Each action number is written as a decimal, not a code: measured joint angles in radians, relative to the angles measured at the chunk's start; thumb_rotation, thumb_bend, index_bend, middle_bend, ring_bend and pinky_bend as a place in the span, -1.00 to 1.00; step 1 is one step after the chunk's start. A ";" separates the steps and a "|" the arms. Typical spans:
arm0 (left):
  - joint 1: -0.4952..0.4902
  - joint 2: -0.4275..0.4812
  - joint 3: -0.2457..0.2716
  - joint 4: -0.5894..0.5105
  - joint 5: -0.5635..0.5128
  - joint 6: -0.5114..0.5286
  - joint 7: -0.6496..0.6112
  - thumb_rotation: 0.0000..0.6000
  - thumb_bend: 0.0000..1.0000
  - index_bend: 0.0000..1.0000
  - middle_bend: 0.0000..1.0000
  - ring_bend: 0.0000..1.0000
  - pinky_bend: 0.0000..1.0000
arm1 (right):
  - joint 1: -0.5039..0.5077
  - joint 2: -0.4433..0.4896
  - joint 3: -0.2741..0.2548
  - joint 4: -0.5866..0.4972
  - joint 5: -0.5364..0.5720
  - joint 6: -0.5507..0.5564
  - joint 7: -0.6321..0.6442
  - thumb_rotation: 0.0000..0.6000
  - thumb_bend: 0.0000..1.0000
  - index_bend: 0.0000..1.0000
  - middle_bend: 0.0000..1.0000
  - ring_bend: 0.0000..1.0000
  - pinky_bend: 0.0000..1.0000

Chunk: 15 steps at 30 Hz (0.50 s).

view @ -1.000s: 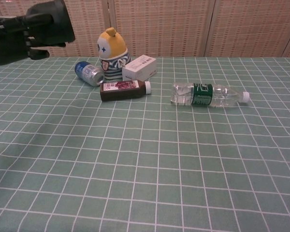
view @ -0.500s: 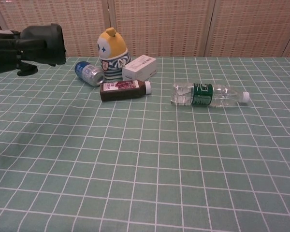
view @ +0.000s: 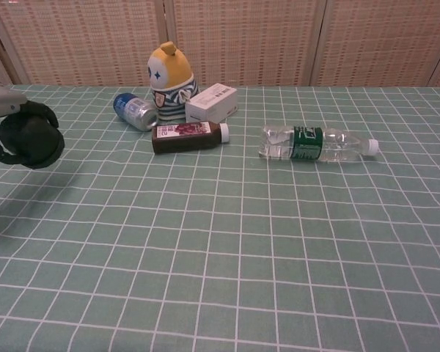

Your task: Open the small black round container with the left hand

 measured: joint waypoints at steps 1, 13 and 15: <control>-0.006 -0.009 0.008 -0.012 -0.060 0.036 0.138 1.00 -0.10 0.13 0.43 0.29 0.75 | -0.001 -0.002 0.001 0.001 0.001 0.001 -0.005 1.00 -0.69 -1.00 -1.00 -1.00 -1.00; -0.063 -0.074 0.056 -0.171 -0.539 0.313 0.826 1.00 -0.09 0.12 0.43 0.29 0.73 | 0.002 0.002 -0.005 0.000 -0.007 -0.006 0.007 1.00 -0.70 -1.00 -1.00 -1.00 -1.00; -0.069 -0.071 0.056 -0.189 -0.533 0.295 0.802 1.00 -0.09 0.11 0.43 0.29 0.73 | 0.002 0.003 -0.004 0.000 -0.005 -0.006 0.008 1.00 -0.70 -1.00 -1.00 -1.00 -1.00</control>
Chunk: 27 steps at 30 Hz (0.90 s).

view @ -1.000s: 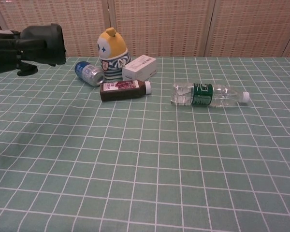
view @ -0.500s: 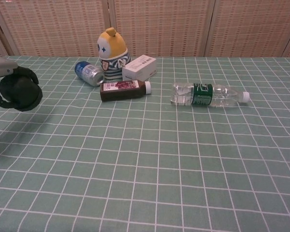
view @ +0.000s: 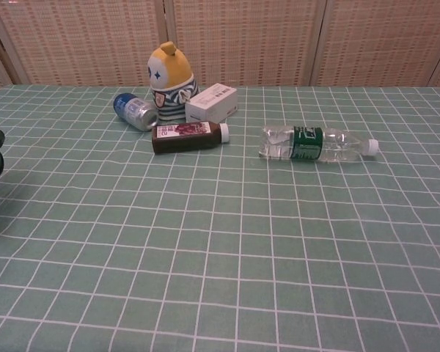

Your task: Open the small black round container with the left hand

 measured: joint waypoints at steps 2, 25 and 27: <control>-0.006 0.008 -0.006 -0.018 -0.001 -0.042 -0.050 1.00 -0.09 0.11 0.42 0.29 0.73 | -0.001 0.001 0.002 0.000 0.002 0.004 0.001 1.00 -0.70 -1.00 -1.00 -1.00 -1.00; -0.065 0.046 -0.026 0.073 -0.015 -0.400 -0.476 1.00 -0.09 -0.01 0.30 0.23 0.39 | 0.006 -0.002 0.003 -0.004 0.020 -0.025 -0.022 1.00 -0.70 -1.00 -1.00 -1.00 -1.00; -0.069 0.041 -0.021 0.079 -0.016 -0.405 -0.482 1.00 -0.09 -0.03 0.28 0.20 0.28 | 0.006 -0.002 0.003 -0.004 0.019 -0.026 -0.022 1.00 -0.70 -1.00 -1.00 -1.00 -1.00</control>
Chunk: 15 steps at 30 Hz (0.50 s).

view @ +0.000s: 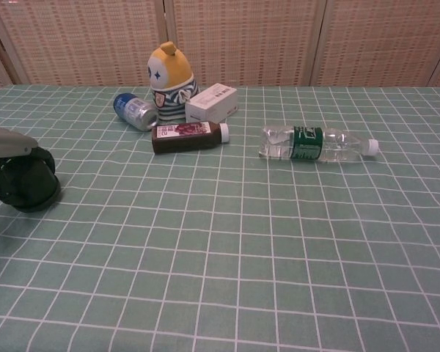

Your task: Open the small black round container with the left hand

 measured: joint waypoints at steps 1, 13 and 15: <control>0.000 0.000 0.001 0.000 0.000 0.000 -0.001 1.00 -0.09 -0.06 0.25 0.18 0.22 | 0.000 0.000 0.000 0.000 0.000 0.000 0.000 1.00 -0.69 -1.00 -1.00 -1.00 -1.00; -0.050 -0.018 0.057 0.036 -0.025 -0.054 -0.030 1.00 -0.14 -1.00 -0.97 -0.86 -0.38 | -0.008 0.006 -0.003 -0.003 -0.006 0.016 0.000 1.00 -0.70 -1.00 -1.00 -1.00 -1.00; -0.054 -0.022 0.064 0.044 -0.025 -0.054 -0.040 1.00 -0.16 -1.00 -1.00 -0.96 -0.44 | -0.009 0.006 -0.002 -0.003 -0.006 0.018 0.000 1.00 -0.70 -1.00 -1.00 -1.00 -1.00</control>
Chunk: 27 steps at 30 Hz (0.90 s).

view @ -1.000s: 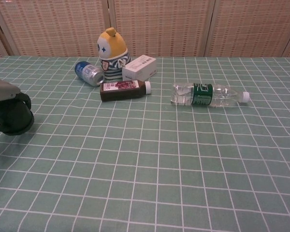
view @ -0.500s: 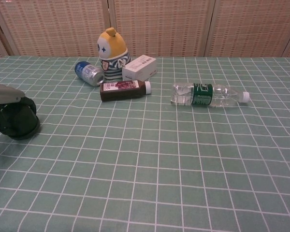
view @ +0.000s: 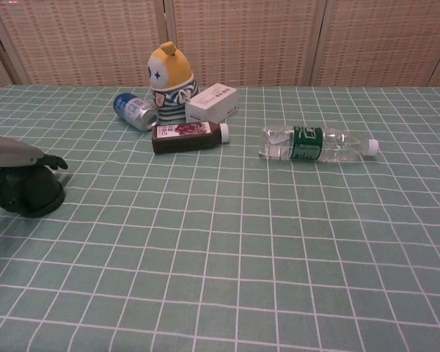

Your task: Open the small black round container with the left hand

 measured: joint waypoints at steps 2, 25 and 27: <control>-0.003 -0.003 0.006 0.005 0.003 0.001 -0.009 1.00 -0.19 -1.00 -1.00 -1.00 -0.48 | 0.000 -0.001 0.000 0.001 -0.001 0.000 0.000 1.00 -0.70 -1.00 -1.00 -1.00 -1.00; -0.030 0.005 0.046 0.011 0.016 -0.008 -0.085 1.00 -0.34 -1.00 -1.00 -1.00 -0.83 | -0.008 0.003 0.000 0.001 -0.010 0.022 0.022 1.00 -0.70 -1.00 -1.00 -1.00 -1.00; -0.029 0.006 0.046 0.009 0.025 -0.003 -0.094 1.00 -0.35 -1.00 -1.00 -1.00 -0.84 | -0.008 0.004 0.000 0.001 -0.011 0.023 0.025 1.00 -0.69 -1.00 -1.00 -1.00 -1.00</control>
